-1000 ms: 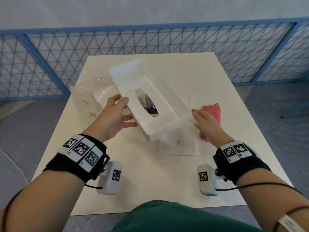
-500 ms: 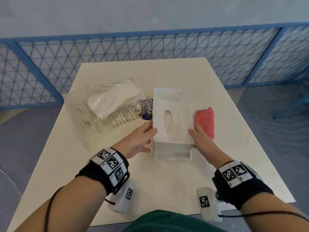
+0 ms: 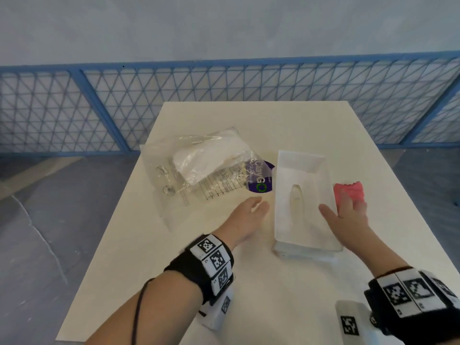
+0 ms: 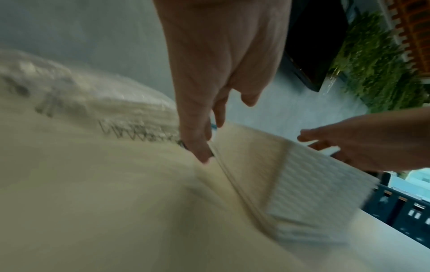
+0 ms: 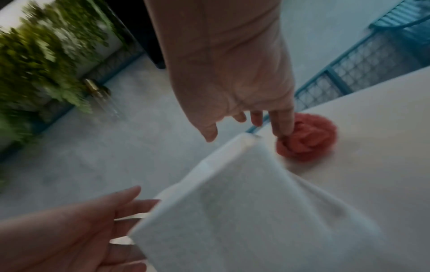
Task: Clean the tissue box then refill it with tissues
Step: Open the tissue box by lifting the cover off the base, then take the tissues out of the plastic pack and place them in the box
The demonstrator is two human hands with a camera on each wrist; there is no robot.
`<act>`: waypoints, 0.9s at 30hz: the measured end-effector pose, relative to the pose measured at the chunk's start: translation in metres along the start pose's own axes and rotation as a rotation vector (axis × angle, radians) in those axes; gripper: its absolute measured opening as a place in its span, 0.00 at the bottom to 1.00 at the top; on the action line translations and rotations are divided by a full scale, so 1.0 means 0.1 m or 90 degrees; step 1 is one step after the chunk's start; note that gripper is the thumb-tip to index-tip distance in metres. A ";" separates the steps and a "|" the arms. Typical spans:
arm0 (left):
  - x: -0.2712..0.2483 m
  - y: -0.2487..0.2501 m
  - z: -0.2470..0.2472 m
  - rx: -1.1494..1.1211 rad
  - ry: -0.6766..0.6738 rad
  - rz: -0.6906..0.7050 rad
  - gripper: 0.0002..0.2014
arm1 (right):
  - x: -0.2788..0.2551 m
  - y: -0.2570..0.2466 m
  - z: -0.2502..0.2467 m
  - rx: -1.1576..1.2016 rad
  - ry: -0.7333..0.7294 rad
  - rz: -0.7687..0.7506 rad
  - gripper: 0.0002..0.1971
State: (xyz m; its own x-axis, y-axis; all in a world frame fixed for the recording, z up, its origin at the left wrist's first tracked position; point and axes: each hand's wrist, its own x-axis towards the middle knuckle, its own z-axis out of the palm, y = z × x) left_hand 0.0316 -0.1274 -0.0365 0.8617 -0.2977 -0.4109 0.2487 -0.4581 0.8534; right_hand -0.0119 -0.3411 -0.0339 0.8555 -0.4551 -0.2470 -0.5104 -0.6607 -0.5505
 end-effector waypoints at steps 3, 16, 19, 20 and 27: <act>0.07 0.03 -0.54 0.032 0.275 0.077 0.16 | -0.02 -0.56 -0.16 -0.042 0.045 -0.118 0.33; 0.09 -0.59 -1.61 -0.145 0.356 -0.135 0.24 | 0.17 -1.84 1.06 0.458 -0.343 0.157 0.41; -0.03 -0.48 -1.44 -0.262 0.313 -0.098 0.22 | 0.10 -1.81 1.26 0.522 -0.371 0.253 0.43; -0.08 -0.41 -1.38 -0.282 0.279 -0.088 0.20 | 0.07 -1.80 1.30 0.569 -0.392 0.282 0.43; -0.25 -0.25 -1.17 0.020 0.244 0.088 0.17 | 0.00 -1.83 1.06 0.624 -0.383 0.220 0.03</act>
State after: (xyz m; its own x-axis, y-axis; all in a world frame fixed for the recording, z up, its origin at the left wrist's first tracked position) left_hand 0.0557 -0.0107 -0.0103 0.9899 -0.0270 -0.1392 0.1110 -0.4630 0.8794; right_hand 0.0909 -0.1569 -0.0181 0.7238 0.0053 -0.6900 -0.6603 0.2954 -0.6904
